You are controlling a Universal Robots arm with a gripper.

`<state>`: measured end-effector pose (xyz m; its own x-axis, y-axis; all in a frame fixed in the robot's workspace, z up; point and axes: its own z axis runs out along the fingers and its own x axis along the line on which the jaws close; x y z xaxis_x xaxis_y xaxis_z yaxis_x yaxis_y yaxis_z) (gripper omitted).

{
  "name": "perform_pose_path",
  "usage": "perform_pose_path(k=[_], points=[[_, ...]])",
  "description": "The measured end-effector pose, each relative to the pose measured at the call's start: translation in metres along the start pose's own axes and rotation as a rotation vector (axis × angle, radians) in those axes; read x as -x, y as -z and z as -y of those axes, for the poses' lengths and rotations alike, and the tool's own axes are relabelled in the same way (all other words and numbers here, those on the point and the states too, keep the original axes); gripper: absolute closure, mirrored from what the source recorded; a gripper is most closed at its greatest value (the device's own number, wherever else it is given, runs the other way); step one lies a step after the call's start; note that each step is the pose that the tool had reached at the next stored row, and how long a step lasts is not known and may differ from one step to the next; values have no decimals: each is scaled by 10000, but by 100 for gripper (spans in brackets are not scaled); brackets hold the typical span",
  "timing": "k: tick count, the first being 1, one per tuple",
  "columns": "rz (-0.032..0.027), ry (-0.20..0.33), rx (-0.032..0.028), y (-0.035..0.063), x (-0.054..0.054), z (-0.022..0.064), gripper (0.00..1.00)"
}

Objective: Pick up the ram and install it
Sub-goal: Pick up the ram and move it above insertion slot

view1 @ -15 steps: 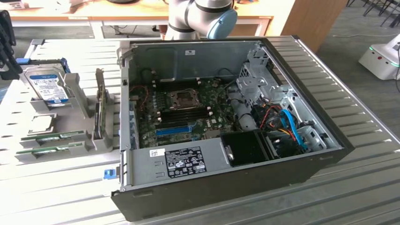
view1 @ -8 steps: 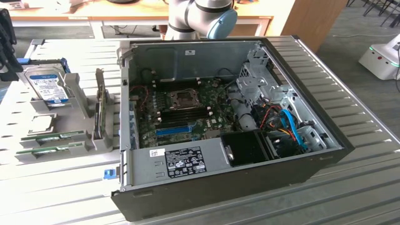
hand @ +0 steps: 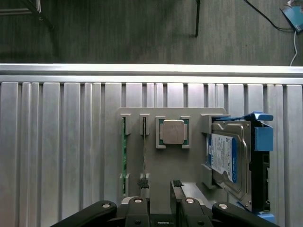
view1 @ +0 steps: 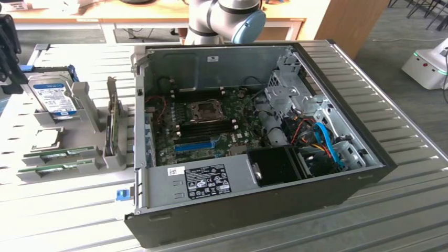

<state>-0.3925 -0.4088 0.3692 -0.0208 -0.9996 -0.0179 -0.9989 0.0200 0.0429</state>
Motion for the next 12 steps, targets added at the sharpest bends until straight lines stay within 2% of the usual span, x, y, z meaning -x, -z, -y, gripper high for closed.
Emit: perform_pose_path(k=[4,12], points=[[12,1,1,-53,-1,2,69],[73,4,0,-163,-3,7,69]])
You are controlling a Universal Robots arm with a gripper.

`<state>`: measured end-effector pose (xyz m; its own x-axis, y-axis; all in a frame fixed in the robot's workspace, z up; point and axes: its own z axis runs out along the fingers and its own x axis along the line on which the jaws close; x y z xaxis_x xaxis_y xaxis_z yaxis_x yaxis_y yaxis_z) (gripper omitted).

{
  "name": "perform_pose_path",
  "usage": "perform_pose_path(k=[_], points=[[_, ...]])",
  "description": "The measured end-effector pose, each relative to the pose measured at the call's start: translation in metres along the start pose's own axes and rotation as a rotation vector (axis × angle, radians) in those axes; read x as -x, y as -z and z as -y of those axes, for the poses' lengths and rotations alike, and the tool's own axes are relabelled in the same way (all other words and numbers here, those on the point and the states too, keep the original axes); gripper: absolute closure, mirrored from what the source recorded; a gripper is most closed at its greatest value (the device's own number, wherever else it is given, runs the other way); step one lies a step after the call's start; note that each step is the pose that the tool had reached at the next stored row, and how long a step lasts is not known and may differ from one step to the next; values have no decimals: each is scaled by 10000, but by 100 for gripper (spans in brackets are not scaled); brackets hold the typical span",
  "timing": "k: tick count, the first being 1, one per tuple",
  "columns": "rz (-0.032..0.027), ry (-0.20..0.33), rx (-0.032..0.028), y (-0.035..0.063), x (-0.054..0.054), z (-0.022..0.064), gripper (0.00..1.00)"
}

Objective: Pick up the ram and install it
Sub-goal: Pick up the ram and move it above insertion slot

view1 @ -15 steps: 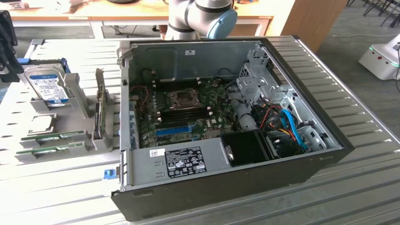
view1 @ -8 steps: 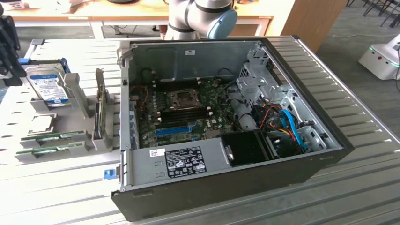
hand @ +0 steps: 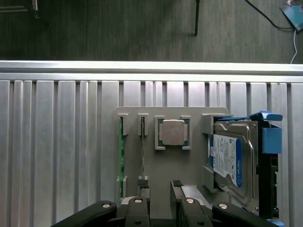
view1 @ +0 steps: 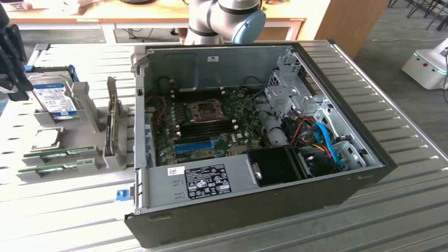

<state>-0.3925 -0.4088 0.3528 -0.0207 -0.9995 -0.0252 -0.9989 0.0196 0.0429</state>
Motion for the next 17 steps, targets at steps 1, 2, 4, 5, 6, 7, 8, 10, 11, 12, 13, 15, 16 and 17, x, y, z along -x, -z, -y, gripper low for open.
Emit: perform_pose_path(k=[1,2,4,5,6,7,8,10,11,12,13,15,16,17], points=[[2,0,-1,-11,0,0,69],[3,0,0,-21,-1,1,69],[4,0,1,-40,-1,2,69],[4,0,0,-49,-1,2,69],[5,0,0,-57,-2,2,69],[7,0,1,-66,-2,3,69],[8,0,0,-73,-2,3,69],[11,0,1,-87,-2,4,69],[12,0,1,-92,-2,4,69],[15,0,1,-99,-3,4,69],[17,1,1,-105,-3,5,69],[20,1,1,-119,-3,5,69],[21,1,0,-127,-3,5,69],[21,1,0,-135,-4,6,69]])
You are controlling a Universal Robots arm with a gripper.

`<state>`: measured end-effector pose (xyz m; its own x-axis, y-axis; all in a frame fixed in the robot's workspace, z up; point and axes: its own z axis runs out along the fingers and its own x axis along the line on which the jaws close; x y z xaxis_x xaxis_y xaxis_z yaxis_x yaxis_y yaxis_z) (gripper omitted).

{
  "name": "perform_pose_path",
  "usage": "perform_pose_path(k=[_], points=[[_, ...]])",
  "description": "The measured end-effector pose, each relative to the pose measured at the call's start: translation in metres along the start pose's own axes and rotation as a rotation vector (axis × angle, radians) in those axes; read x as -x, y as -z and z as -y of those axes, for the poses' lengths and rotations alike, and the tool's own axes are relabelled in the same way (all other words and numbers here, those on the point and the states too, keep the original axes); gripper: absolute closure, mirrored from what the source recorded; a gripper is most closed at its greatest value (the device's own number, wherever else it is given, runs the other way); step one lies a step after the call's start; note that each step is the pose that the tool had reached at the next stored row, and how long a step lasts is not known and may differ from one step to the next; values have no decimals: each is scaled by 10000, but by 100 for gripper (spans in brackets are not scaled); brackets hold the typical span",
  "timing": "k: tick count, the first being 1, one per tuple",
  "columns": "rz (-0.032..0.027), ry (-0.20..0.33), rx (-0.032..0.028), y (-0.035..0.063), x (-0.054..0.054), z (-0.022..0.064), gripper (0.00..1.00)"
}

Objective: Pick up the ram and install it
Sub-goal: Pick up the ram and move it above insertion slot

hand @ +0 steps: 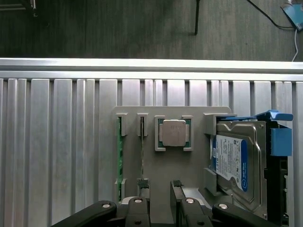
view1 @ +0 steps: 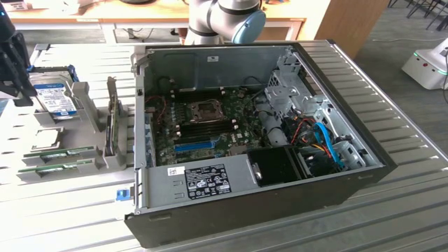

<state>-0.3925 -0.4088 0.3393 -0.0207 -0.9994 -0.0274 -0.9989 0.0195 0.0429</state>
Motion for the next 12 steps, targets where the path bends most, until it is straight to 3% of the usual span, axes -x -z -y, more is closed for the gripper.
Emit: perform_pose_path(k=[12], points=[[1,0,0,-93,-2,4,69]])
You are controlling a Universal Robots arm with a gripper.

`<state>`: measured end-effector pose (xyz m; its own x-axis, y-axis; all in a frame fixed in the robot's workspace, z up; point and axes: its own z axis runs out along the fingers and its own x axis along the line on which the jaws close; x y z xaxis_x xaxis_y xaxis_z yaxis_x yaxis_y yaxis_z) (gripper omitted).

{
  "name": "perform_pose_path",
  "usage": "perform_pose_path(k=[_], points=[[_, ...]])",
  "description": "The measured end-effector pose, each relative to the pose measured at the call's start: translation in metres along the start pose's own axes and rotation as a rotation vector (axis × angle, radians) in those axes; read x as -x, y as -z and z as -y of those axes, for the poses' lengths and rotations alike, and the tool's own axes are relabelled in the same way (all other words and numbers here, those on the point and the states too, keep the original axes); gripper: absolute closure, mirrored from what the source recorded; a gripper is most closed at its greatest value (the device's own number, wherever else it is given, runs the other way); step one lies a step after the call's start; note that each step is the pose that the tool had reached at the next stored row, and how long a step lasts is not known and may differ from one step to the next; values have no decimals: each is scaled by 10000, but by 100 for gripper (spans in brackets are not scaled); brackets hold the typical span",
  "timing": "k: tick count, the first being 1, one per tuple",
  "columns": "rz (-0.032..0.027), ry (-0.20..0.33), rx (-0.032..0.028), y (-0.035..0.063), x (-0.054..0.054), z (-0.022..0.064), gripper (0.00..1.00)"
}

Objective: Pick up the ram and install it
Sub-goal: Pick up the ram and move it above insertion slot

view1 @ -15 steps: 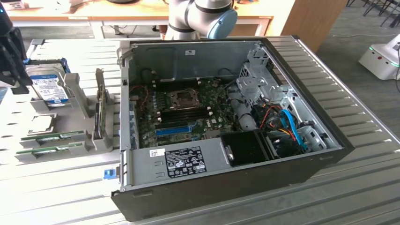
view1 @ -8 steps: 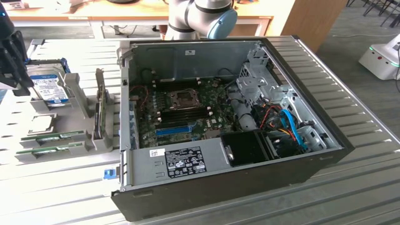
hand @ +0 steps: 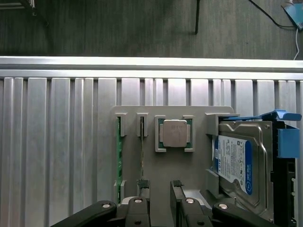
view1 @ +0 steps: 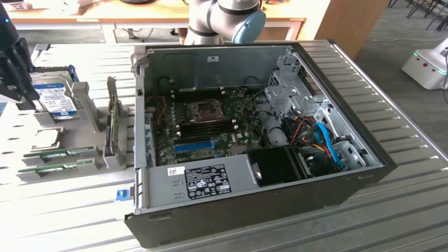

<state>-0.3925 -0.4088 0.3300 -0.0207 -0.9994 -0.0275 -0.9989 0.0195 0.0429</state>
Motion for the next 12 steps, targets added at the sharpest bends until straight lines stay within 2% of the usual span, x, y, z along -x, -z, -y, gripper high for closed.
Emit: perform_pose_path(k=[12], points=[[-1,1,0,-134,-4,6,69]])
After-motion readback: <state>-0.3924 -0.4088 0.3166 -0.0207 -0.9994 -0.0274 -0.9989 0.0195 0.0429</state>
